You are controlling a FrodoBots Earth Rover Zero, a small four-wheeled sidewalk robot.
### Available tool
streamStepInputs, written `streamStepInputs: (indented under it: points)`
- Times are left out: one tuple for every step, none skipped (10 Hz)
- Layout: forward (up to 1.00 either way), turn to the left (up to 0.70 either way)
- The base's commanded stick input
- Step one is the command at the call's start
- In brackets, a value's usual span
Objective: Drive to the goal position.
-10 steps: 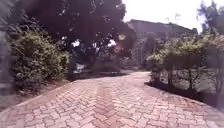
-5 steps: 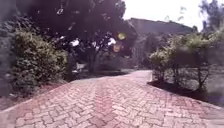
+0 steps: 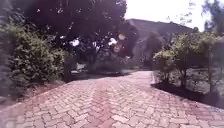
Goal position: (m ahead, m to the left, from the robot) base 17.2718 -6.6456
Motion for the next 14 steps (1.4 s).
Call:
streamStepInputs:
  points:
    - [0.70, 0.00]
    - [0.70, 0.00]
    - [0.70, 0.00]
    - [0.70, 0.00]
    - [0.70, 0.00]
    - [0.70, 0.00]
    - [0.70, 0.00]
    - [0.70, 0.00]
    - [0.70, 0.00]
    - [0.70, 0.00]
    - [0.70, 0.00]
    - [0.70, 0.00]
    - [0.70, 0.00]
    - [0.70, 0.00]
